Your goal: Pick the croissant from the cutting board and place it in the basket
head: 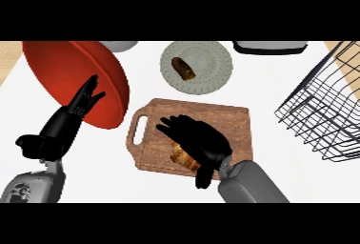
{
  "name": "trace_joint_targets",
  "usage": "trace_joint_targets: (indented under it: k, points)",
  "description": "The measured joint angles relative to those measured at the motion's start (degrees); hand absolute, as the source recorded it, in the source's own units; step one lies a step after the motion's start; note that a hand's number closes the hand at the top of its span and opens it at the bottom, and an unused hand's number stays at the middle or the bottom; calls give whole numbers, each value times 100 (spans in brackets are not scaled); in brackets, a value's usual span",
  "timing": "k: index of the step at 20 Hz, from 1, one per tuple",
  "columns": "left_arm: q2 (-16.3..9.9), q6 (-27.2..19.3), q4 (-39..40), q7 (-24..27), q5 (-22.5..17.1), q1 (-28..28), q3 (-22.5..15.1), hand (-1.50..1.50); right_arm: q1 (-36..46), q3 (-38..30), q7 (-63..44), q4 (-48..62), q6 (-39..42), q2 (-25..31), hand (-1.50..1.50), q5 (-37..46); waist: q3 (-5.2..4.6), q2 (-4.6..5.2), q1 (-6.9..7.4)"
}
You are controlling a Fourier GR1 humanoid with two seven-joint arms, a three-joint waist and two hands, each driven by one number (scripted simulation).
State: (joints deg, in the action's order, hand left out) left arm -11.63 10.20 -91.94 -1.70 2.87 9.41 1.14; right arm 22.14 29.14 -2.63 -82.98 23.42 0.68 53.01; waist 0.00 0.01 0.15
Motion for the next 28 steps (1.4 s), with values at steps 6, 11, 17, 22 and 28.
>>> trace_joint_targets:
  k: [6,11,17,22,28]
  points:
    - [26,132,-19,25,10,-68,68,0,235,46,-16,662,-345,-47,-150,104,0,1,9]
    - [63,182,-10,-31,6,15,142,0,322,87,81,1125,-564,-60,-150,167,0,-1,9]
    - [82,265,101,162,72,-66,183,0,590,125,228,1660,-523,-67,150,11,0,-2,17]
    - [154,263,212,262,132,-42,176,0,614,375,309,1764,-539,-49,150,118,0,-32,7]
    - [174,257,97,115,152,-1,200,0,656,620,456,1852,-828,-17,150,346,-2,-67,7]
